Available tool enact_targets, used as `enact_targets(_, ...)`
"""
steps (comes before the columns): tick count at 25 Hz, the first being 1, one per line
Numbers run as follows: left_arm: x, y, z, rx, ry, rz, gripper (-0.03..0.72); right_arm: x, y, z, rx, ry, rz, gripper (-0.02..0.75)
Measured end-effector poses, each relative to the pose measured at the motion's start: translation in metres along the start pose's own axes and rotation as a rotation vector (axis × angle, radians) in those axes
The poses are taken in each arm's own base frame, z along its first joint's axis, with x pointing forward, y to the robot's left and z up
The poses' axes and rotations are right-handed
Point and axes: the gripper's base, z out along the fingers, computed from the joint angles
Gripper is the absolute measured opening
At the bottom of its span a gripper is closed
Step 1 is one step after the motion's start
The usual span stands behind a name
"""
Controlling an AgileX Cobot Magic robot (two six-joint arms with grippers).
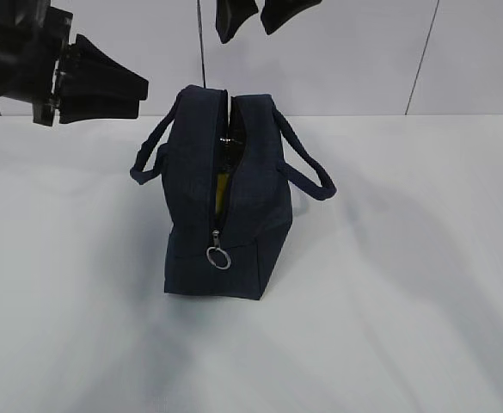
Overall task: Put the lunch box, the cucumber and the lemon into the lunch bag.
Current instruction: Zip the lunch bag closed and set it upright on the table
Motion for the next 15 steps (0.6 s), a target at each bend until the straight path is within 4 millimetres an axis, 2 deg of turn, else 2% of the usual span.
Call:
enact_targets(5, -0.01, -0.007, -0.012, -0.177, 0.109, 0.035, 0.267, 0.0, -0.002, -0.002, 0.03, -0.006, -0.017, 0.433)
enact_targets(9, -0.016, -0.009, -0.021, -0.314, 0.155, 0.03, 0.267, 0.002, -0.001, -0.011, 0.029, -0.008, 0.004, 0.433)
enact_targets(15, -0.015, -0.015, -0.031, -0.405, 0.181, 0.038, 0.26, 0.032, -0.001, -0.023, 0.042, 0.084, 0.0, 0.433)
